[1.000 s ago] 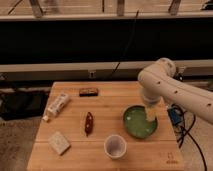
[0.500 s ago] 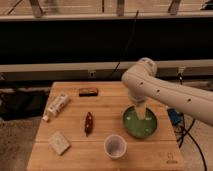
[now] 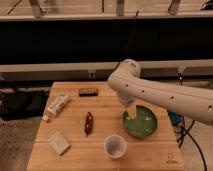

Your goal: Drag the pepper across the table

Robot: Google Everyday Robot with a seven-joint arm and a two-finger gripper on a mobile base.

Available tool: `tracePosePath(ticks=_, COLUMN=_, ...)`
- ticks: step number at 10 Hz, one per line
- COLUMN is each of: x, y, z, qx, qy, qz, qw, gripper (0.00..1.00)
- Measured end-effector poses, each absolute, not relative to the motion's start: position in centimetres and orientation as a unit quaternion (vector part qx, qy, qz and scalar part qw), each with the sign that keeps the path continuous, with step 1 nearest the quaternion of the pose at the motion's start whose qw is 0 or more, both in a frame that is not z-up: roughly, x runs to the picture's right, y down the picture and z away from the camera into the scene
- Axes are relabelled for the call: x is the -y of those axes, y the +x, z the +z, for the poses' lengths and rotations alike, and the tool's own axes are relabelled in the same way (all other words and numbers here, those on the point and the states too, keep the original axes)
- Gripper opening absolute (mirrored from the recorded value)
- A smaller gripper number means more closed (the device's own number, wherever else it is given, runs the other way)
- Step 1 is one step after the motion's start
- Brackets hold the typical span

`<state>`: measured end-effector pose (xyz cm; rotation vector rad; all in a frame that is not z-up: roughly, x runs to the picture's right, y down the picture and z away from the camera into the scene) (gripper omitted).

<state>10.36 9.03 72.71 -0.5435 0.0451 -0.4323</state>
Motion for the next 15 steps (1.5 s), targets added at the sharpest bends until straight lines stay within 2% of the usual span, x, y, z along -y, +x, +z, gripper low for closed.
tracePosePath(ticks=9, x=-10.0, y=5.6, z=74.6, qx=-0.007, qy=-0.262, qz=-0.329, qw=0.907, gripper=0.80)
tracePosePath(ticks=15, x=-12.3, y=2.4, z=77.6, qx=0.015, qy=-0.262, qz=-0.402, qw=0.877, gripper=0.80)
